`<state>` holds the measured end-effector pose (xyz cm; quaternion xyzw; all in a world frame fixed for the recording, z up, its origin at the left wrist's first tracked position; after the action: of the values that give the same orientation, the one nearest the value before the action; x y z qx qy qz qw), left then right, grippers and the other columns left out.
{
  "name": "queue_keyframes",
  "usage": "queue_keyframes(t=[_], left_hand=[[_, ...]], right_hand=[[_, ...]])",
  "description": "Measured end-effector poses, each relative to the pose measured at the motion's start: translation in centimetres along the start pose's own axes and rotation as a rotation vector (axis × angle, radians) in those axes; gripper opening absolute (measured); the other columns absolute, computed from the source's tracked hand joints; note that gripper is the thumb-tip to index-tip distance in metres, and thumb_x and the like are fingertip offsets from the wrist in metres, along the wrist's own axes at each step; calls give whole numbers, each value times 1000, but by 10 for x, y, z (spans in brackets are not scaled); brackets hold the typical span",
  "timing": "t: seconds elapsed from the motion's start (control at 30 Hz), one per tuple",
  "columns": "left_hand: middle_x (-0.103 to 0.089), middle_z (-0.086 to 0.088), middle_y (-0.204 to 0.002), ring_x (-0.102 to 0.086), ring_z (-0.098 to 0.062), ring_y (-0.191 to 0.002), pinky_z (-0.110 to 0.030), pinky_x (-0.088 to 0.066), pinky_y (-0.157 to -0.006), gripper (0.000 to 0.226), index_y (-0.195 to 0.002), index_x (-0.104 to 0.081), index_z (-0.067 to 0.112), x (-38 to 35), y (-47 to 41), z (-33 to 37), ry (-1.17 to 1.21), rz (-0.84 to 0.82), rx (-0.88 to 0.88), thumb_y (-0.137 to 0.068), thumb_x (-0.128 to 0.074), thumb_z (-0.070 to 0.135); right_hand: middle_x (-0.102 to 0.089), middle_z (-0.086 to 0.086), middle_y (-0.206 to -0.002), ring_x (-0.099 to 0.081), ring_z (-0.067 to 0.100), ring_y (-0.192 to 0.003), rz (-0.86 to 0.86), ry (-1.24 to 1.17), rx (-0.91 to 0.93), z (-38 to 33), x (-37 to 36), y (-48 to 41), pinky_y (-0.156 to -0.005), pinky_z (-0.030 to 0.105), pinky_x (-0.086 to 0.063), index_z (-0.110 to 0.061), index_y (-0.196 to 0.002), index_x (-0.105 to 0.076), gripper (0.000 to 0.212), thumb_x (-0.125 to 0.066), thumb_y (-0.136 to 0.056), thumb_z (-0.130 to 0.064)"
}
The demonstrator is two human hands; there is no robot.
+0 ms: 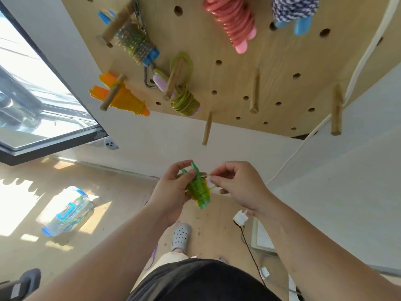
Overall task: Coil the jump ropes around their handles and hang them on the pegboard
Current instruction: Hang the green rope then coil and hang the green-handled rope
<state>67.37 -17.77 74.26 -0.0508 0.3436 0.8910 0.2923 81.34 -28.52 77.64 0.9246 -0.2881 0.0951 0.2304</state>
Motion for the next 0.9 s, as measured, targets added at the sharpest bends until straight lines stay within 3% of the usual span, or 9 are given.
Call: queue_keyframes(t=[0.1, 0.2, 0.33, 0.47, 0.6, 0.7, 0.9], left_hand=[[-76, -9, -111, -71, -28, -107, -47, -60, -84, 21, -118, -67, 10, 7, -24, 10, -68, -109, 51, -97, -66, 9], [-75, -9, -106, -70, -33, -110, -54, -57, -96, 21, -114, -70, 10, 12, -44, 15, -160, -145, 48, -94, -70, 7], [-72, -17, -107, -71, -35, -107, -54, -60, -89, 19, -108, -71, 8, 14, -72, 25, -186, -151, 34, -89, -75, 5], [-70, -23, -111, -72, -33, -102, -51, -62, -85, 13, -104, -70, 7, 11, -89, 34, -225, -160, -25, -91, -74, 8], [-72, -9, -94, -72, -21, -87, -43, -63, -76, 12, -101, -69, 12, 6, -98, 38, -319, -149, -103, -91, -75, 10], [-73, -3, -90, -71, -23, -85, -37, -61, -68, 13, -100, -70, 17, 3, -103, 41, -399, -126, -176, -90, -76, 11], [-73, -1, -91, -72, -24, -84, -40, -64, -70, 14, -101, -69, 19, 1, -116, 45, -422, -88, -213, -90, -76, 13]], right_hand=[[-74, 1, -77, -66, 14, -66, 90, 86, 1, -12, -5, -21, -66, 35, -62, -16, -85, -76, 5, -76, -87, -11], [-73, 5, -77, -70, 16, -62, 163, 103, 8, -22, -9, -40, -64, 28, -61, -13, -88, -74, 6, -75, -87, -8], [-68, 2, -78, -71, 23, -68, 278, 132, 43, -31, -17, -58, -71, 36, -63, -22, -87, -70, 20, -74, -85, -2], [-70, -3, -78, -72, 19, -70, 369, 178, 49, -32, -12, -67, -77, 42, -62, -24, -83, -68, 23, -72, -86, -2], [-70, -6, -78, -70, 16, -76, 419, 234, 59, -36, -10, -73, -76, 33, -60, -30, -80, -67, 26, -72, -87, -5], [-70, -6, -77, -70, 17, -76, 446, 221, 48, -37, -11, -81, -74, 32, -59, -31, -77, -66, 28, -71, -87, -5], [-68, -5, -75, -64, 17, -70, 505, 117, -9, -38, -9, -100, -72, 36, -58, -26, -76, -67, 21, -76, -84, -9]])
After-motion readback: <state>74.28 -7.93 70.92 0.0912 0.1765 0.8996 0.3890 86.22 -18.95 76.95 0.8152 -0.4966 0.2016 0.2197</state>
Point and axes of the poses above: each hand's wrist, its own y-axis away from the middle knuckle, its own x-axis out of the back of the hand, z = x × y, the point moved 4 cm from there along -y, towards the middle knuckle
